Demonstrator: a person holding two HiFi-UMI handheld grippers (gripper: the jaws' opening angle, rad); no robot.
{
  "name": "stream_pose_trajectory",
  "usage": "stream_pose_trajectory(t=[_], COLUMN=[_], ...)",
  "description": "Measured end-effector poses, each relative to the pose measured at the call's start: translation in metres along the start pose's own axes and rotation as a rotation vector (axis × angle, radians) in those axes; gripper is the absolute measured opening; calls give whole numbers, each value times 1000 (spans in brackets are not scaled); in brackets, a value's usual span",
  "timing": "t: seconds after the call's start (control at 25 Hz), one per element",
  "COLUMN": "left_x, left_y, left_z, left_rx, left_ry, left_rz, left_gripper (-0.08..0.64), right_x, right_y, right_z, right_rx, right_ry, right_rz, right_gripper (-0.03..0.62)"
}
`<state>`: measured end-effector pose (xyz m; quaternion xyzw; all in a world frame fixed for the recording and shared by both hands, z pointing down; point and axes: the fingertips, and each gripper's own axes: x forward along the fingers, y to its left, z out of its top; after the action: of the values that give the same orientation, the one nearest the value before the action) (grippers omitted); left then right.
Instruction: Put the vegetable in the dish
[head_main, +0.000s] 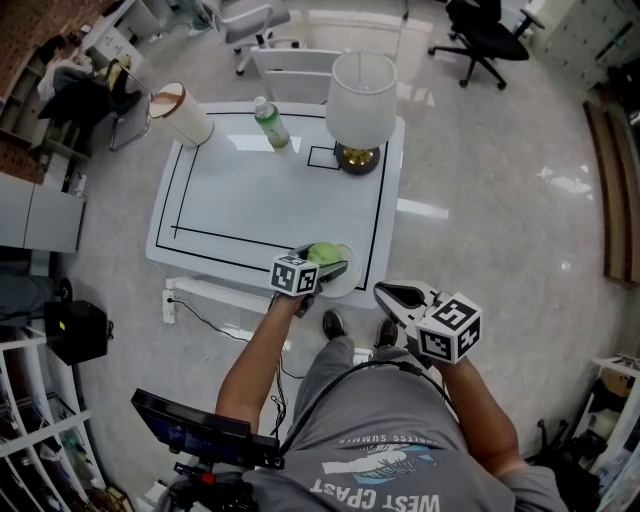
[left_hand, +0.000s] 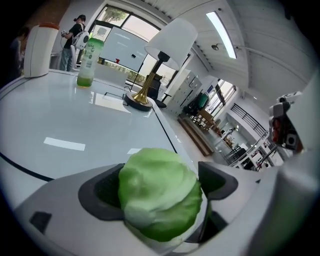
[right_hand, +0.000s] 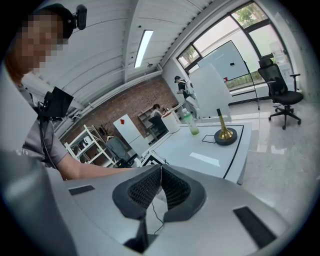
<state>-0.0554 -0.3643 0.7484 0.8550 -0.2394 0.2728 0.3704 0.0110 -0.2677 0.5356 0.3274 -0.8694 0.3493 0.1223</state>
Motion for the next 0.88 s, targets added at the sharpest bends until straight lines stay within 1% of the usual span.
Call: stream_pose_trajectory(t=[0.08, 0.24, 0.36, 0.44, 0.48, 0.56, 0.6, 0.68, 0.76, 0.88], left_x=[-3, -7, -7, -6, -5, -4, -3, -1, 0, 3], left_y=[5, 14, 13, 12, 11, 11, 12, 12, 11, 12], left_z=[2, -4, -8, -9, -11, -15, -17, -19, -22, -28], left_rx=[-1, -43, -34, 0, 28, 95, 116, 130, 159, 231], left_ry=[-11, -22, -18, -3, 12, 44, 51, 51, 69, 126], left_rz=[6, -21, -20, -5, 7, 40, 54, 69, 79, 105], left_gripper=[454, 462, 471, 473, 477, 513, 531, 549, 555, 555], right_x=[1, 4, 5, 5, 6, 8, 9, 10, 11, 13], right_y=[1, 1, 1, 1, 1, 2, 2, 2, 3, 2], right_z=[0, -2, -4, -5, -5, -6, -6, -7, -9, -12], right_rx=[2, 8, 14, 15, 15, 14, 14, 13, 15, 20], right_ry=[4, 11, 18, 22, 24, 26, 26, 28, 30, 34], right_rz=[3, 1, -1, -1, 0, 1, 2, 2, 2, 1], right_gripper=[8, 8, 8, 8, 8, 8, 8, 8, 8, 8])
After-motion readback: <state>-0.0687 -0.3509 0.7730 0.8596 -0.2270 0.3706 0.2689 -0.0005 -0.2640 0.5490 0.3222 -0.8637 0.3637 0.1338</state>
